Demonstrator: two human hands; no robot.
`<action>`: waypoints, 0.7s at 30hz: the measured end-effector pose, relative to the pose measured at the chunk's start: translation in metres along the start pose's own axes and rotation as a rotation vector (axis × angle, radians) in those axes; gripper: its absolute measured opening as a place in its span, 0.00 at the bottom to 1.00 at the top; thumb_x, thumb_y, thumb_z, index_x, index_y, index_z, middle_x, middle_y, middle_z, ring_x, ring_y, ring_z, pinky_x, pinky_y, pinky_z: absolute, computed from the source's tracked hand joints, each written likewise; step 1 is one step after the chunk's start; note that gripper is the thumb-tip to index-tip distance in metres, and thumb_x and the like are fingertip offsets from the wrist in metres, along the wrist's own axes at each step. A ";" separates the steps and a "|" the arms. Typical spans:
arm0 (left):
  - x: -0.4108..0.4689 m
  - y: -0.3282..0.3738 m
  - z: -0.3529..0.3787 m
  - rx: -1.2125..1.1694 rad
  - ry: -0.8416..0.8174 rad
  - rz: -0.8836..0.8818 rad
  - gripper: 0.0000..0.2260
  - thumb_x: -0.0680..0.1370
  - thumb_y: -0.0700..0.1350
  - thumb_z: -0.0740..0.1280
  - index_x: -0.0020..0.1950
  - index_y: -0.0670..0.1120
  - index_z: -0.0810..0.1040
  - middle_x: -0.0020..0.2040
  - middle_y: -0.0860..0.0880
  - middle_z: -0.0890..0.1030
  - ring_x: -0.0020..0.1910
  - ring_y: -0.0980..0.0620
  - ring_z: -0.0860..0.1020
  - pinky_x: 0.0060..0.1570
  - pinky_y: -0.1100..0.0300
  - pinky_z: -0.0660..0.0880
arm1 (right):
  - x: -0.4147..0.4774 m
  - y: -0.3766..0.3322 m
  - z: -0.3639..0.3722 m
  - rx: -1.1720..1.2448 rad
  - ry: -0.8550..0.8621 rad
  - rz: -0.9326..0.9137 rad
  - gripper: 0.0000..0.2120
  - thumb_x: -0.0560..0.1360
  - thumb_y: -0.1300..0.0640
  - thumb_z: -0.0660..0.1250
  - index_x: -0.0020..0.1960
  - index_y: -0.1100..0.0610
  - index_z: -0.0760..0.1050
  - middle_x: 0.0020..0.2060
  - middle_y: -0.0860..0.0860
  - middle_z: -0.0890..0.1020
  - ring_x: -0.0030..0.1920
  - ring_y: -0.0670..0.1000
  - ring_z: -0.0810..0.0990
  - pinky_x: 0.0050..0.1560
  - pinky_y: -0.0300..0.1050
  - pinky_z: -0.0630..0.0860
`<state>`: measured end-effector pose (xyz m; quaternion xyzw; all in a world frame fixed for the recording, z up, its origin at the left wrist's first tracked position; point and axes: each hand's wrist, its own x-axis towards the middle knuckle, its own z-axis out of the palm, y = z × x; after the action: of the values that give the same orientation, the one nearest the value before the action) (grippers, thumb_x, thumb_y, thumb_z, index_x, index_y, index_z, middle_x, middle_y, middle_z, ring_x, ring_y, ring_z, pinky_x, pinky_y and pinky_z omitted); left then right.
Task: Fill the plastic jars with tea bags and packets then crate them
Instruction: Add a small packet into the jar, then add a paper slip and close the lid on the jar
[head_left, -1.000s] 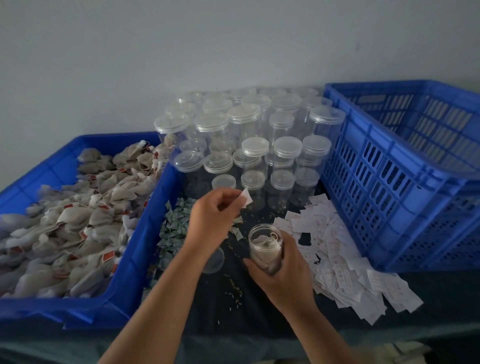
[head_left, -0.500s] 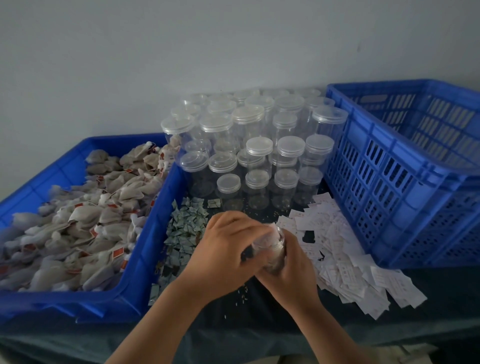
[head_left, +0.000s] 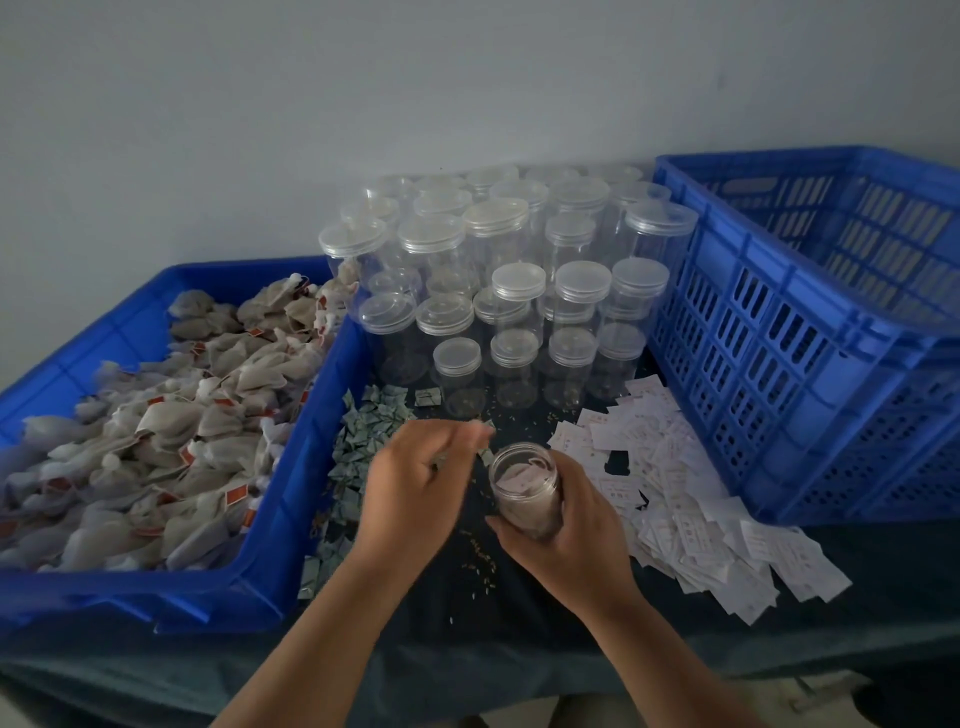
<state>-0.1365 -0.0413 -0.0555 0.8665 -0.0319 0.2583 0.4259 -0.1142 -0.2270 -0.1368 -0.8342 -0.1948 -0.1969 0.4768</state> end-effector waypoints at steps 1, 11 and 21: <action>0.001 -0.010 -0.003 0.057 -0.015 -0.080 0.16 0.84 0.61 0.63 0.54 0.52 0.86 0.47 0.58 0.86 0.47 0.59 0.83 0.49 0.57 0.82 | 0.000 -0.001 0.000 0.006 -0.001 0.002 0.34 0.68 0.35 0.79 0.68 0.38 0.69 0.55 0.28 0.78 0.55 0.34 0.81 0.52 0.29 0.78; -0.021 -0.059 0.004 0.433 -0.168 -0.301 0.36 0.65 0.60 0.84 0.67 0.54 0.71 0.59 0.57 0.73 0.58 0.54 0.76 0.52 0.59 0.73 | -0.001 0.004 0.001 0.057 -0.013 -0.028 0.36 0.69 0.37 0.80 0.71 0.51 0.75 0.58 0.39 0.82 0.57 0.42 0.83 0.53 0.43 0.83; -0.006 -0.013 -0.018 0.173 -0.409 0.108 0.33 0.74 0.43 0.72 0.75 0.65 0.68 0.65 0.75 0.72 0.64 0.69 0.74 0.58 0.76 0.71 | 0.000 0.006 0.003 0.112 -0.130 -0.078 0.34 0.69 0.48 0.82 0.71 0.43 0.73 0.56 0.39 0.80 0.54 0.45 0.82 0.48 0.38 0.80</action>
<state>-0.1462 -0.0206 -0.0586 0.9313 -0.1416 0.1015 0.3200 -0.1105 -0.2276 -0.1428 -0.8091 -0.2685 -0.1495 0.5009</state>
